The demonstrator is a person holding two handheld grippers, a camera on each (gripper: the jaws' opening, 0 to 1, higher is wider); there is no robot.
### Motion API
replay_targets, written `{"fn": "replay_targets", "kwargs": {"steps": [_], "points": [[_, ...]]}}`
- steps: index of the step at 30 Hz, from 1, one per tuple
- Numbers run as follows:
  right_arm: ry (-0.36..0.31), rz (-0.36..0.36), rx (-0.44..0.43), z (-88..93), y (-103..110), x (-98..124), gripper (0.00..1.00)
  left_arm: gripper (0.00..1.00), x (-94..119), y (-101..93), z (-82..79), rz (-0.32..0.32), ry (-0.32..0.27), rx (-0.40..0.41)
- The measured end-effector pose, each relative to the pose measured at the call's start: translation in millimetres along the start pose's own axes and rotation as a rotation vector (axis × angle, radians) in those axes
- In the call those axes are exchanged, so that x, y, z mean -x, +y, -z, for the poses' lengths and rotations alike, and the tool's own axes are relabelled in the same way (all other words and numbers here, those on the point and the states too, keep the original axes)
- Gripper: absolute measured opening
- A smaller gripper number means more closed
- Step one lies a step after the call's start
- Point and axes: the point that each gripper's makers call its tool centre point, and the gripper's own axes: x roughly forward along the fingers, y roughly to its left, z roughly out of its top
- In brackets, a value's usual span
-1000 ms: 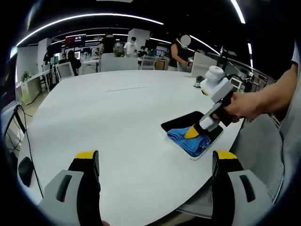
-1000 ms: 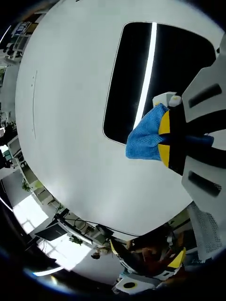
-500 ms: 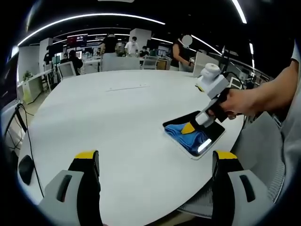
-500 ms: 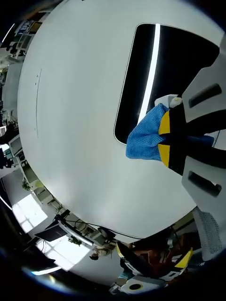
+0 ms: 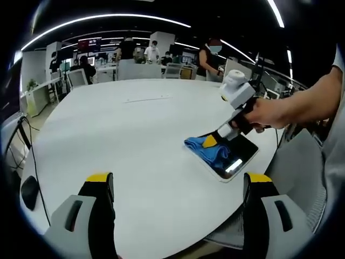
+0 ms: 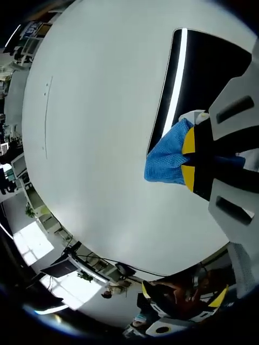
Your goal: Wipe the mirror surface with the cleaning cloth until all visible marks leave the cleaned area.
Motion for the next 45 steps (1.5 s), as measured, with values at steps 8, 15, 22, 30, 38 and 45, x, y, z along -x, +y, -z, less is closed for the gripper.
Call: {"fn": "replay_targets", "kwargs": {"steps": [8, 15, 22, 30, 38, 45], "points": [[0.016, 0.036, 0.100, -9.6, -3.2, -2.8, 0.00, 0.99, -0.3, 4.0, 1.8, -0.010, 0.015, -0.008], [0.019, 0.036, 0.089, -19.3, -8.0, -7.4, 0.00, 0.99, 0.0, 3.7, 2.3, -0.009, 0.018, -0.007], [0.024, 0.034, 0.090, -25.9, -10.8, -11.5, 0.00, 0.99, 0.3, 1.2, 2.5, -0.005, 0.017, 0.000], [0.022, 0.019, 0.097, -24.2, -12.3, -10.6, 0.00, 0.99, -0.1, -0.2, 3.6, -0.006, 0.024, -0.006], [0.020, -0.003, 0.094, -23.4, -14.0, -9.0, 0.00, 0.99, 1.5, 2.1, 1.7, -0.011, 0.024, -0.014], [0.021, 0.004, 0.101, -22.9, -21.9, -7.1, 0.00, 0.99, 0.2, 0.2, 1.9, -0.011, 0.025, -0.010]]}}
